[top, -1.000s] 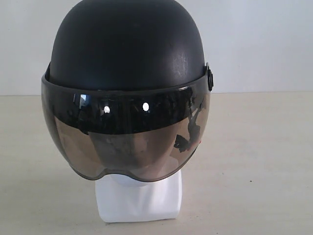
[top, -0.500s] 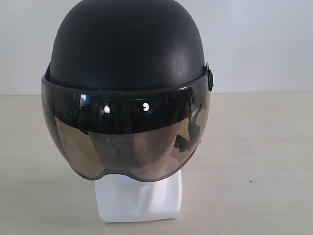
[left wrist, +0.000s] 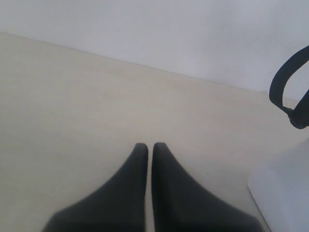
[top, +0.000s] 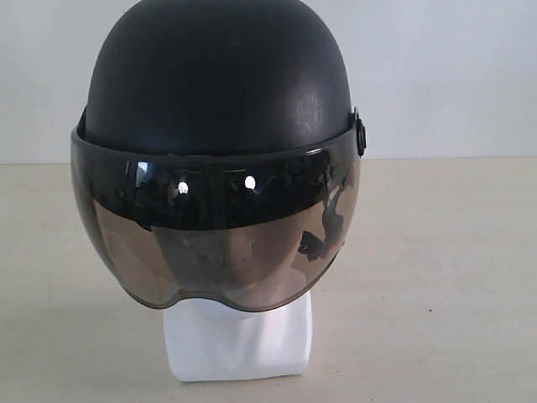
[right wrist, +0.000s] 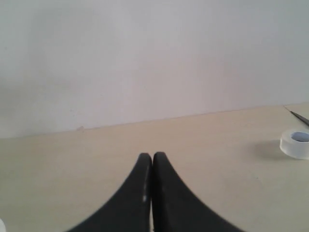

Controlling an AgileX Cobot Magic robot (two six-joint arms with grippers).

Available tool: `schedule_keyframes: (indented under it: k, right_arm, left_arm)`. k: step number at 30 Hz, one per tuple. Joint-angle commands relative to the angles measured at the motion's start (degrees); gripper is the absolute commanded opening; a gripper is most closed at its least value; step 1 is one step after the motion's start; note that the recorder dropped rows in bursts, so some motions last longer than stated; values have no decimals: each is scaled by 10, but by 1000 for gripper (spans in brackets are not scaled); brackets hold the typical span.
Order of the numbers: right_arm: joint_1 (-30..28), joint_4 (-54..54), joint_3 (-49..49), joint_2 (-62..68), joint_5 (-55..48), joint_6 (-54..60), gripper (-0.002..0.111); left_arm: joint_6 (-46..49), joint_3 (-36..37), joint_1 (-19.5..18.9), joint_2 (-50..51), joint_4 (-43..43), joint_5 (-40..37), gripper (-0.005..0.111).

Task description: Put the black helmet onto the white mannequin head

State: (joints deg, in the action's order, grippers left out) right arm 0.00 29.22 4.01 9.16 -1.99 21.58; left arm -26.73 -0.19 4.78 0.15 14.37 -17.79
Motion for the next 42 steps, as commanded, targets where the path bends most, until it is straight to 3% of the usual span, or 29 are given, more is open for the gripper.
schedule_keyframes:
  k: [1, 6, 10, 14, 42]
  right_arm:
    - [-2, -149, -35, -29, 3, -77, 0]
    - [-2, -269, -40, -62, -34, -192, 0]
    - [-2, -314, -40, -86, -95, -211, 0]
    - [-2, -315, -40, -92, -171, -211, 0]
    - [-2, -313, -40, -92, -172, -216, 0]
  left_arm:
    - [3, 2, 5, -1, -2, -2, 4]
    - [3, 2, 5, -1, -2, -2, 4]
    - [3, 2, 5, -1, -2, -2, 4]
    - [3, 2, 5, -1, -2, -2, 4]
    - [3, 2, 5, -1, -2, 0, 4]
